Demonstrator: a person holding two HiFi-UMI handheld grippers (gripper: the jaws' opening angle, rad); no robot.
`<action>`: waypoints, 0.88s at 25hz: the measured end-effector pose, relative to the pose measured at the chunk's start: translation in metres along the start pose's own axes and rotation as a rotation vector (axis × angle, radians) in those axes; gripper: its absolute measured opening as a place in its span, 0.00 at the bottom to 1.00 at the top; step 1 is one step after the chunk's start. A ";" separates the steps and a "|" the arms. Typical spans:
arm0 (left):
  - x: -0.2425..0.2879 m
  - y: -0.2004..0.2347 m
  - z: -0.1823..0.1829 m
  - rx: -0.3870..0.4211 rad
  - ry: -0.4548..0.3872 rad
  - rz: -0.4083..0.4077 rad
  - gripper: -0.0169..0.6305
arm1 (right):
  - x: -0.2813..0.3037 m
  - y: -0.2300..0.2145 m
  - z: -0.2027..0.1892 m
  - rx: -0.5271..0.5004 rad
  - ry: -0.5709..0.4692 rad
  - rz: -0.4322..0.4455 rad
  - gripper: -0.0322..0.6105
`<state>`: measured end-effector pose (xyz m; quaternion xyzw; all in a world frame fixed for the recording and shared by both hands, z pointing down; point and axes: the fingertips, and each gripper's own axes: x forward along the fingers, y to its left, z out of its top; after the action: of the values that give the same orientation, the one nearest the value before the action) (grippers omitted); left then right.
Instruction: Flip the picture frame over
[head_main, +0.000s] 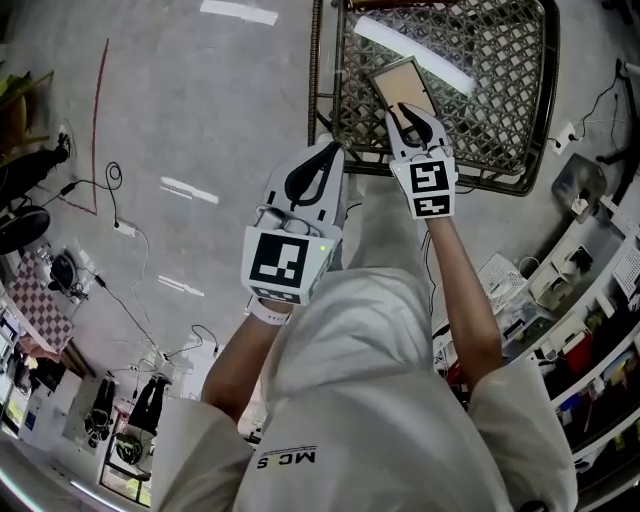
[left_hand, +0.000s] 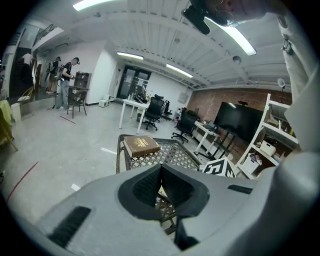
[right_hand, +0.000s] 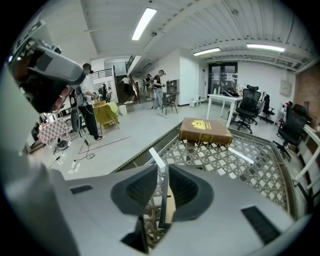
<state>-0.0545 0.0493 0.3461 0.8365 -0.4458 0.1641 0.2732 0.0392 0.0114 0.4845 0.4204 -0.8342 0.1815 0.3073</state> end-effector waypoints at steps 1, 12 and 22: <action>0.001 0.000 0.000 0.001 -0.003 -0.001 0.06 | 0.004 -0.001 -0.003 0.001 0.007 -0.001 0.18; 0.008 0.007 -0.021 -0.015 0.015 -0.002 0.06 | 0.033 0.001 -0.034 0.006 0.072 0.008 0.18; 0.014 0.009 -0.026 -0.023 0.024 -0.003 0.06 | 0.048 0.002 -0.050 0.012 0.112 0.014 0.18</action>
<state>-0.0553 0.0517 0.3775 0.8321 -0.4429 0.1685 0.2881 0.0339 0.0127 0.5536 0.4055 -0.8175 0.2121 0.3498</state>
